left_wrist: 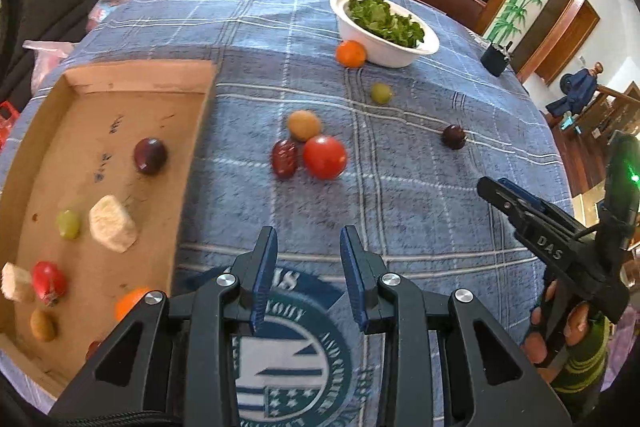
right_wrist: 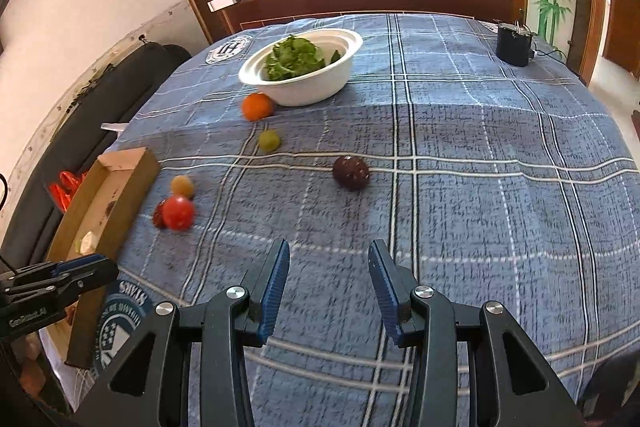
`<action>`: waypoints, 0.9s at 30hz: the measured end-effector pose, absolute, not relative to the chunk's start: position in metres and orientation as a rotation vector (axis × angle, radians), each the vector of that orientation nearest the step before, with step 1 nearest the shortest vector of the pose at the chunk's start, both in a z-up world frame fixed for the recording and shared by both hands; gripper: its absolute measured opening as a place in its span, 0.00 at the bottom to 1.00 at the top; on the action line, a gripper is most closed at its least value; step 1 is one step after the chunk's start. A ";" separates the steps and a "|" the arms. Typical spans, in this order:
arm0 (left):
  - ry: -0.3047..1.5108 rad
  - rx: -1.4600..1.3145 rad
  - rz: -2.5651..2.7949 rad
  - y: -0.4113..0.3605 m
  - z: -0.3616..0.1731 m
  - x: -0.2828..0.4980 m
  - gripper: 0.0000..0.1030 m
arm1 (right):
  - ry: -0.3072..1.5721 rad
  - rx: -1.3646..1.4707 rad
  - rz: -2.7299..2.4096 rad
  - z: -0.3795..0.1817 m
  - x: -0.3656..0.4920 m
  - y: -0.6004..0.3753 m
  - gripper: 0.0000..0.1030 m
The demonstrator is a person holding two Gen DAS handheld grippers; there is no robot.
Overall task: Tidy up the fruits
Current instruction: 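Move the left tool to a red tomato while the right tool approaches another dark plum, then grasp the red tomato with the left tool while the right tool grasps the dark plum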
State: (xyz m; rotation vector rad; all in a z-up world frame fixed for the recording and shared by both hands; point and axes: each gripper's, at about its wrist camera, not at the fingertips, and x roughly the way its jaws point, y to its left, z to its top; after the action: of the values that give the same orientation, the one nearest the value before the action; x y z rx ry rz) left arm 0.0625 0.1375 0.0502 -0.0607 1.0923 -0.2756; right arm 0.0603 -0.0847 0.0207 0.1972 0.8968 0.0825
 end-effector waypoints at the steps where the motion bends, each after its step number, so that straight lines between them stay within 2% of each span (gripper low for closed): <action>1: 1.090 -0.063 -0.277 0.135 0.049 0.067 0.29 | 0.896 0.195 0.078 0.020 0.064 -0.086 0.43; 13: 1.109 -0.095 -0.271 0.125 0.037 0.105 0.29 | 0.859 0.184 0.059 0.024 0.094 -0.094 0.43; 20: 1.074 0.044 -0.224 0.098 0.031 0.118 0.29 | 0.880 0.193 0.047 0.012 0.110 -0.099 0.43; 22: 1.074 0.087 -0.212 0.091 0.026 0.121 0.31 | 0.890 0.194 0.045 0.008 0.115 -0.100 0.43; 23: 1.076 0.103 -0.214 0.087 0.023 0.122 0.37 | 0.894 0.195 0.043 0.006 0.118 -0.100 0.43; 27: 1.108 0.171 -0.234 0.071 0.008 0.123 0.38 | 0.912 0.211 0.046 -0.005 0.126 -0.102 0.44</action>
State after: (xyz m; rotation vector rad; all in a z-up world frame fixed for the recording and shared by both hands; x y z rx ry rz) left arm 0.1226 0.0708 0.0079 0.1710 1.1078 -0.2344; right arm 0.1255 -0.1018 -0.0048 0.2110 0.9123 0.0456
